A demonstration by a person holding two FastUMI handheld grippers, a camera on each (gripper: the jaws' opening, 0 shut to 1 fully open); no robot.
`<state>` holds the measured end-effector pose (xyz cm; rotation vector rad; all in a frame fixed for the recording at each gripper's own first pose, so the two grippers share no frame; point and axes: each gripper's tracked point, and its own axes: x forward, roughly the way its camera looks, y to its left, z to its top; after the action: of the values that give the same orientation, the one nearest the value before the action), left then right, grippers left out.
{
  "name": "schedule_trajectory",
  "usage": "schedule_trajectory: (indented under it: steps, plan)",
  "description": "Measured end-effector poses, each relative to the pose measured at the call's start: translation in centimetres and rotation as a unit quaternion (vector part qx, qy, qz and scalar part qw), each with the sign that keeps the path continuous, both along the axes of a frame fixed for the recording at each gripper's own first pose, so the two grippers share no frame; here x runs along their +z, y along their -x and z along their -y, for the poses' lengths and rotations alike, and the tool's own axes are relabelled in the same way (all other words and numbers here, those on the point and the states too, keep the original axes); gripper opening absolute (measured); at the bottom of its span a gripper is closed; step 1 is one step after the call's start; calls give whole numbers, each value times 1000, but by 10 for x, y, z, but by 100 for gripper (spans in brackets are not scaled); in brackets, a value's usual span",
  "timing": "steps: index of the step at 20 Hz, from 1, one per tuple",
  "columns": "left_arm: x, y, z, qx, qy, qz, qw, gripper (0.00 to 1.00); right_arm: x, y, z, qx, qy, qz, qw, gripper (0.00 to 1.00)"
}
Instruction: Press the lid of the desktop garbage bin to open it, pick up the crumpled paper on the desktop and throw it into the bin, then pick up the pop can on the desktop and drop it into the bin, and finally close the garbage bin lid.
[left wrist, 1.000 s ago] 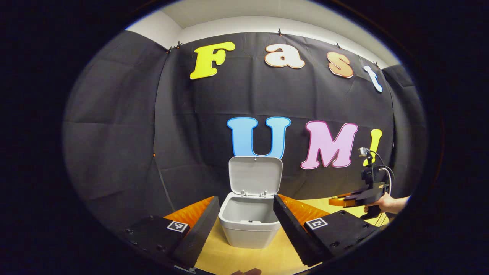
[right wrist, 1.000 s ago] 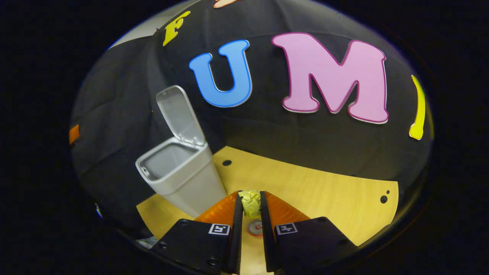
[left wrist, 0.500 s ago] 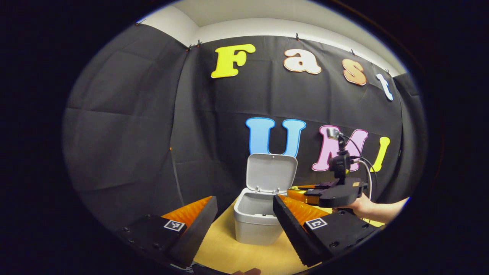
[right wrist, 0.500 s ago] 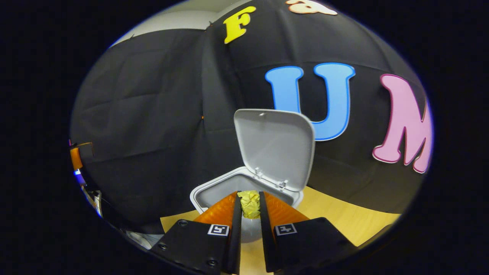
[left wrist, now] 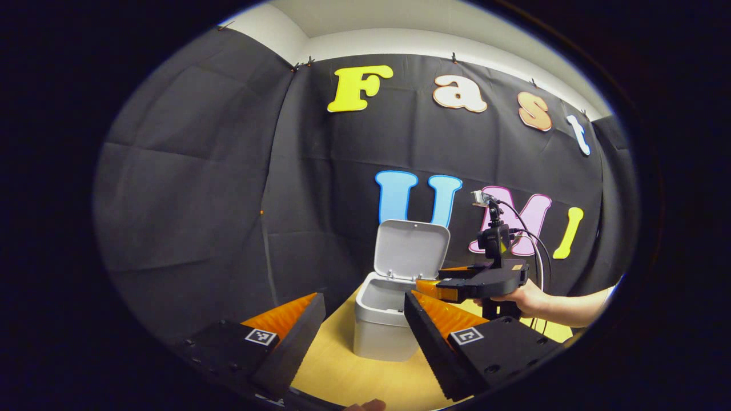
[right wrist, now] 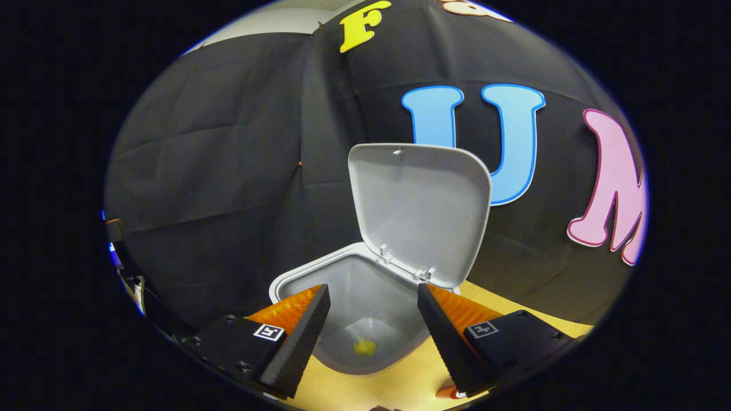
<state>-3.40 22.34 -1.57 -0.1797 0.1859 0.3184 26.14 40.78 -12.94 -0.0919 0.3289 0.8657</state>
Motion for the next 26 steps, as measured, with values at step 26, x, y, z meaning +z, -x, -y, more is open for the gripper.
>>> schedule_trajectory:
  steps: [26]
  plan:
    - [-249, -198, 308, -326, 38, -46, 943, 95, -51, 3, 402, -250, 115, -22, 961, 97]
